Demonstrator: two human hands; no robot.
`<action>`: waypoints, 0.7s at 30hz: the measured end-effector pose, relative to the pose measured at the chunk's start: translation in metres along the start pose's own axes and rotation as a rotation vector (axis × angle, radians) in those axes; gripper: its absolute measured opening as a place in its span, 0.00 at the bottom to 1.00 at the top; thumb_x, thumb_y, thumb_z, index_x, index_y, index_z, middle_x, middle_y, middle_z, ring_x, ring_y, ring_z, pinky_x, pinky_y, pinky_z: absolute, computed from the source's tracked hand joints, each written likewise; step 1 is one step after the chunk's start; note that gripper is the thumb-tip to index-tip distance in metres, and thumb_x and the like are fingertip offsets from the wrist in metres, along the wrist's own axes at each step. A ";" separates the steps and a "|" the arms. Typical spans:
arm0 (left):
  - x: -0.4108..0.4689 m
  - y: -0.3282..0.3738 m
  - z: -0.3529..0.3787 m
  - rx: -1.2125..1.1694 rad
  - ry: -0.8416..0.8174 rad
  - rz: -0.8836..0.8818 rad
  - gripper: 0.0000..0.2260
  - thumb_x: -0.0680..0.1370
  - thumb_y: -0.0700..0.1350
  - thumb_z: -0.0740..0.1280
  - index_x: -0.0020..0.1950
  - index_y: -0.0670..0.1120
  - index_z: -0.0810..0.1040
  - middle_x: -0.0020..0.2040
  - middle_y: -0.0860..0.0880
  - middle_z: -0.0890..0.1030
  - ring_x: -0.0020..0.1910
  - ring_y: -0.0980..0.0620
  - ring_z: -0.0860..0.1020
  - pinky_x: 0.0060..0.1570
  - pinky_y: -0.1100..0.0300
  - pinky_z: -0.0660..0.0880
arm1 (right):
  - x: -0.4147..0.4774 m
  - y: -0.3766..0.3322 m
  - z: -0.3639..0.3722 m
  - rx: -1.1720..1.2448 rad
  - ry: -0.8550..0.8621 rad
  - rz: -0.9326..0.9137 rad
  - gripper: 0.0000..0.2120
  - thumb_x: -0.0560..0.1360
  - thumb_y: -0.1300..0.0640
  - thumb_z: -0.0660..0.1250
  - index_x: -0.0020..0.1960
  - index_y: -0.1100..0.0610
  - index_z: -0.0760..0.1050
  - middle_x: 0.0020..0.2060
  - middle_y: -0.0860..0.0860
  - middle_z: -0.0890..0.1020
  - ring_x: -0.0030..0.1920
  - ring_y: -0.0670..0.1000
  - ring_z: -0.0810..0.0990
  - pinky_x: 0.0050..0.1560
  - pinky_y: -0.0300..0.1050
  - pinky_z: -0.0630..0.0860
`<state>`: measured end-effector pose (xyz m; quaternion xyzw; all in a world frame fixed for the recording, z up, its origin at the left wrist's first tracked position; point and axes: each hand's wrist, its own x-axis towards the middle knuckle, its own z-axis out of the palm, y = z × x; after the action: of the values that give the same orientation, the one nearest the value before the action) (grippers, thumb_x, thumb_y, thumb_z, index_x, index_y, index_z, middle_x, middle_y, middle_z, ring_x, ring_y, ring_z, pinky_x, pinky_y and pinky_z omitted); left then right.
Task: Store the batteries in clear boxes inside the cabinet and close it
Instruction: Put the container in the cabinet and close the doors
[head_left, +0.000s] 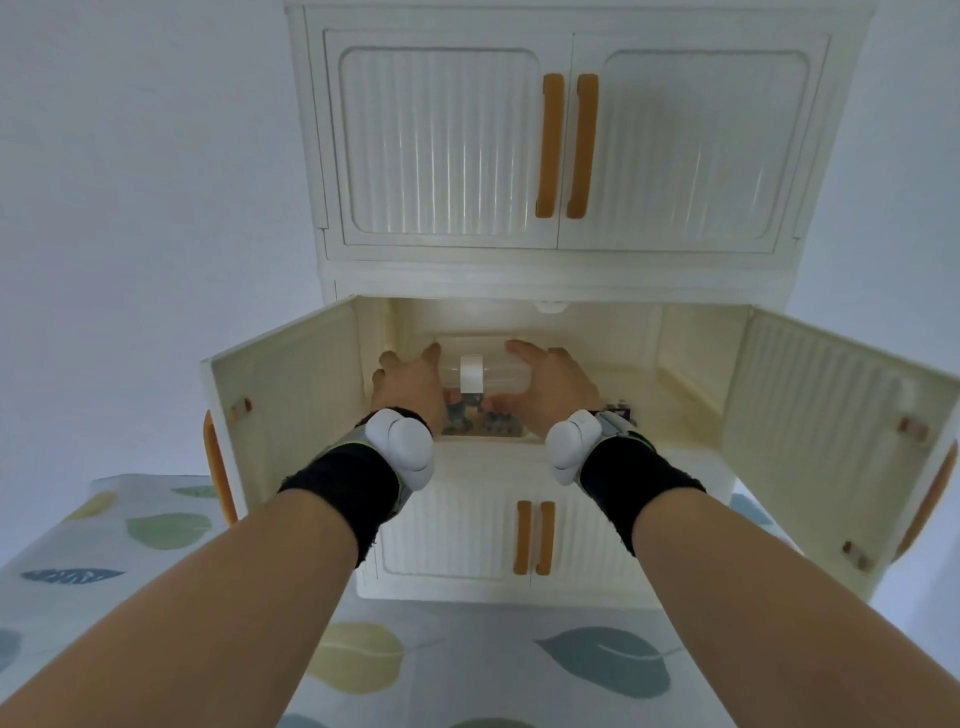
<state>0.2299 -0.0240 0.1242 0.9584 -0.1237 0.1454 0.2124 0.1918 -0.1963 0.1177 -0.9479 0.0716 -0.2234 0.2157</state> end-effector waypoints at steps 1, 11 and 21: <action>-0.001 -0.002 0.001 -0.001 -0.003 0.005 0.30 0.78 0.43 0.68 0.77 0.55 0.60 0.67 0.37 0.63 0.63 0.35 0.69 0.56 0.48 0.74 | 0.000 0.000 0.001 -0.005 -0.006 0.000 0.41 0.67 0.37 0.75 0.75 0.41 0.63 0.64 0.55 0.73 0.61 0.58 0.78 0.59 0.49 0.76; -0.049 0.013 -0.036 0.052 0.074 0.124 0.26 0.79 0.45 0.66 0.76 0.47 0.62 0.72 0.35 0.62 0.74 0.34 0.59 0.70 0.45 0.64 | -0.033 -0.008 -0.032 -0.027 0.031 0.026 0.36 0.71 0.41 0.73 0.75 0.46 0.65 0.70 0.59 0.66 0.68 0.62 0.70 0.67 0.53 0.71; -0.137 0.016 -0.125 0.061 0.324 0.354 0.22 0.80 0.45 0.62 0.74 0.47 0.67 0.71 0.39 0.67 0.70 0.38 0.66 0.64 0.47 0.69 | -0.132 -0.035 -0.112 -0.193 0.172 -0.007 0.26 0.76 0.44 0.68 0.70 0.50 0.68 0.65 0.56 0.72 0.63 0.60 0.73 0.62 0.56 0.73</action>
<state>0.0698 0.0412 0.1933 0.8918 -0.2497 0.3361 0.1716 0.0252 -0.1767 0.1720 -0.9419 0.1075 -0.2965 0.1156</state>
